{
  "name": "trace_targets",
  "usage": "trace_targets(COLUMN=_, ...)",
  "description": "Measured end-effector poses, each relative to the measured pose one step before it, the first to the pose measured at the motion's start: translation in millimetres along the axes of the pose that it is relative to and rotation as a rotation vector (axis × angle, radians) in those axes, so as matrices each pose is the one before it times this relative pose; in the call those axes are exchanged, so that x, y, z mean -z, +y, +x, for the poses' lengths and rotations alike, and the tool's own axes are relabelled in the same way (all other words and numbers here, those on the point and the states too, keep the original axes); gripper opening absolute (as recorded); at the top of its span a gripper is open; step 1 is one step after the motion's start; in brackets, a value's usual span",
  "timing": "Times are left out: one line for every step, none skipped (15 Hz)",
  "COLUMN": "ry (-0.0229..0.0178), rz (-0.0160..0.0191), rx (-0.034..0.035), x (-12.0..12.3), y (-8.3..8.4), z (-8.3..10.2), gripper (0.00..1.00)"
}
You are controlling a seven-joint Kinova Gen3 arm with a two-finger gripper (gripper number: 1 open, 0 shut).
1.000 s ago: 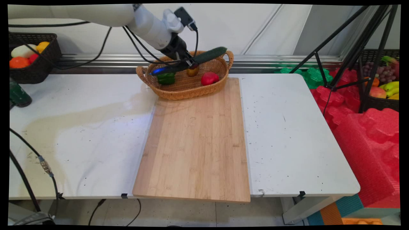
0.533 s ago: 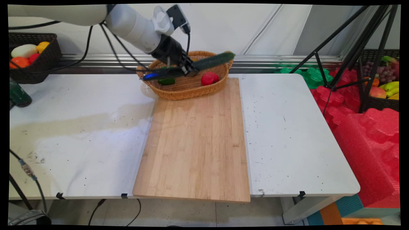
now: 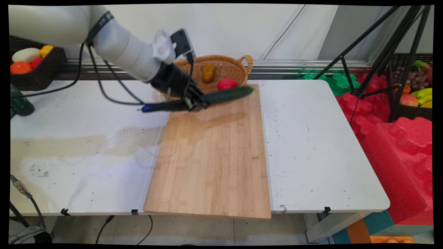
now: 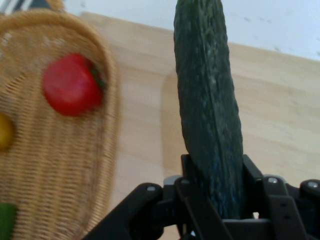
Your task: Place the picked object on the cutting board
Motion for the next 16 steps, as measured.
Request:
trace_targets(ry=-0.00967, rz=-0.01391, rx=0.00411, x=1.18, y=8.15, z=-5.80, gripper=0.00)
trace_targets(ry=-0.01480, rz=-0.01570, rx=0.01040, x=0.40, y=9.92, z=-8.46, gripper=0.00)
trace_targets(ry=-0.01022, rz=-0.00965, rx=0.01021, x=-0.43, y=6.56, z=-6.38, gripper=0.00)
trace_targets(ry=-0.00971, rz=-0.00823, rx=0.01291, x=-1.34, y=5.67, z=-6.24, gripper=0.00)
trace_targets(ry=-0.00608, rz=-0.00497, rx=0.00891, x=-0.98, y=3.55, z=-4.28, gripper=0.00)
trace_targets(ry=-0.00784, rz=-0.00632, rx=0.01631, x=-1.59, y=4.65, z=-6.64, gripper=0.00)
trace_targets(ry=-0.00796, rz=-0.00727, rx=0.01739, x=-2.47, y=4.53, z=-7.00, gripper=0.00)
trace_targets(ry=-0.00616, rz=-0.00660, rx=0.01536, x=-2.92, y=3.68, z=-6.29, gripper=0.00)
trace_targets(ry=-0.00553, rz=-0.00465, rx=0.01139, x=-2.51, y=2.61, z=-5.68, gripper=0.00)
trace_targets(ry=-0.00369, rz=-0.00283, rx=0.00696, x=-1.68, y=1.49, z=-3.56, gripper=0.00)
trace_targets(ry=-0.00529, rz=-0.00395, rx=0.00867, x=-2.53, y=2.00, z=-5.55, gripper=0.00)
trace_targets(ry=-0.00355, rz=-0.00272, rx=0.00540, x=-1.77, y=1.16, z=-3.53, gripper=0.00)
trace_targets(ry=-0.00248, rz=-0.00436, rx=0.00433, x=-2.77, y=1.57, z=-4.69, gripper=0.00)
trace_targets(ry=-0.00154, rz=-0.00485, rx=0.00355, x=-3.17, y=1.63, z=-5.30, gripper=0.00)
trace_targets(ry=0.00114, rz=-0.00481, rx=0.00234, x=-3.04, y=1.32, z=-4.95, gripper=0.00)
trace_targets(ry=0.00037, rz=-0.00451, rx=0.00130, x=-3.04, y=0.86, z=-4.00, gripper=0.00)
